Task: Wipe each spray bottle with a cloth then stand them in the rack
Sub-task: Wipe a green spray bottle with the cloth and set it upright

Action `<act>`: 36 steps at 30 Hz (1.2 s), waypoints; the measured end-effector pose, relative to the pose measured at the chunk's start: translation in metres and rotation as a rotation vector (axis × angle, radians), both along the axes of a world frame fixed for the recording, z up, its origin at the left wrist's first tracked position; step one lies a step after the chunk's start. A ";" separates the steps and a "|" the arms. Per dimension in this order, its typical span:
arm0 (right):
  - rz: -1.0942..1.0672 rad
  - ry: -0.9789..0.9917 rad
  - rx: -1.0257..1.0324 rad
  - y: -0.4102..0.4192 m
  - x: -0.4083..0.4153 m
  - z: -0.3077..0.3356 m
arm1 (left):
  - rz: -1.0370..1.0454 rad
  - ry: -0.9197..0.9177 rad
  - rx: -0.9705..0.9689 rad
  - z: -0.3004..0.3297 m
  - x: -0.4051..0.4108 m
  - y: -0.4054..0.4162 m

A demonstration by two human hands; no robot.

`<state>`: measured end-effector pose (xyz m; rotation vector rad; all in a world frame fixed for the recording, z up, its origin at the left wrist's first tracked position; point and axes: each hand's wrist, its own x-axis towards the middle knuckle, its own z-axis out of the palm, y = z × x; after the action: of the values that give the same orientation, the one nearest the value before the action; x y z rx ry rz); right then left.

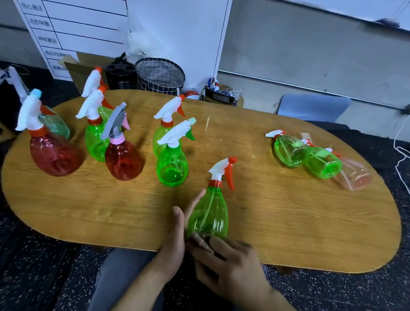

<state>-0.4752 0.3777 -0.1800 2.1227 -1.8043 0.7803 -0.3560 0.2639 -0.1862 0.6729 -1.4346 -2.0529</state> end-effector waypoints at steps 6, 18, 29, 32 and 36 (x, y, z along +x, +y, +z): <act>-0.191 -0.445 -0.068 -0.017 -0.018 0.022 | 0.004 -0.013 0.045 -0.008 0.004 -0.002; 0.061 -0.029 -0.022 -0.001 -0.007 -0.013 | 0.030 -0.070 0.008 -0.006 0.000 -0.003; -0.343 -1.199 -0.165 -0.017 -0.028 0.011 | 0.066 -0.085 -0.075 -0.002 -0.002 -0.003; -0.300 -1.089 -0.083 -0.028 -0.037 0.020 | 0.052 -0.062 0.030 -0.003 0.001 -0.004; -0.224 -0.940 0.047 -0.047 -0.037 0.027 | 0.040 -0.053 0.033 -0.003 -0.002 -0.002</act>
<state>-0.5127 0.3306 -0.1533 1.6106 -2.4095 1.8859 -0.3577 0.2615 -0.1892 0.7692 -1.4083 -2.0459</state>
